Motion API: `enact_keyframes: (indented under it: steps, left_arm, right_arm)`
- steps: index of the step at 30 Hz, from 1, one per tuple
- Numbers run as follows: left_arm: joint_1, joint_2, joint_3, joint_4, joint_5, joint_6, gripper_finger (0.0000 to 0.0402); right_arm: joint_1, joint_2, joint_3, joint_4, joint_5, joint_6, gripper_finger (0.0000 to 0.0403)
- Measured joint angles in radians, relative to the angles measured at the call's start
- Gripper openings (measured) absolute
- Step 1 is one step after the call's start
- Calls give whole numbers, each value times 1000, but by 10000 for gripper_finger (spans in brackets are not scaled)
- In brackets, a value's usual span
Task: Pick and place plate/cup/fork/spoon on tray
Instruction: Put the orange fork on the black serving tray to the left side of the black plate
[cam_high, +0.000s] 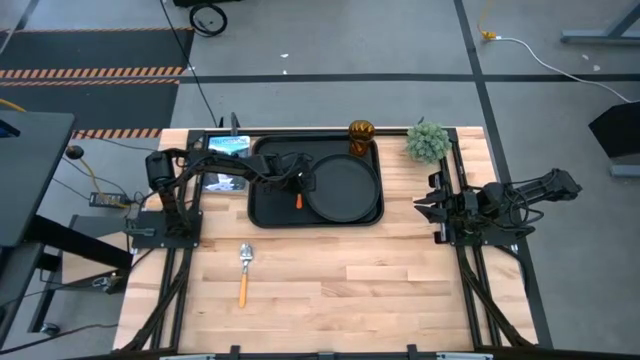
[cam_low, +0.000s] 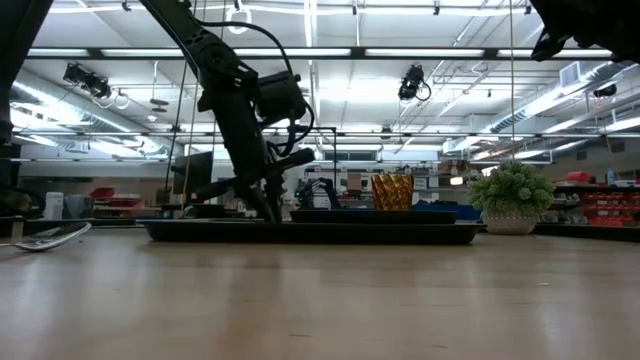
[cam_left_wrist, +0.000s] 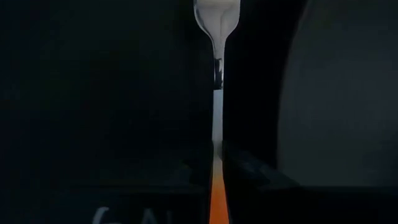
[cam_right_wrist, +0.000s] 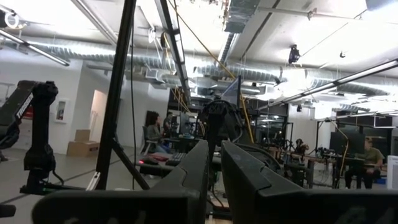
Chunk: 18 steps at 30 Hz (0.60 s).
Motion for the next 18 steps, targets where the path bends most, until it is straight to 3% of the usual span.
enact_keyframes:
  steps: [6, 14, 18]
  left_arm:
    - [0, 0, 0, 0, 0, -14, 42]
    - [2, -1, 0, 0, 8, -10, 88]
    - [5, -29, 0, -1, 62, 35, 107]
  right_arm:
    - [0, 0, 0, 0, 0, 0, 50]
    - [0, 0, 0, 0, 0, 0, 50]
    - [0, 0, 0, 0, 0, 0, 50]
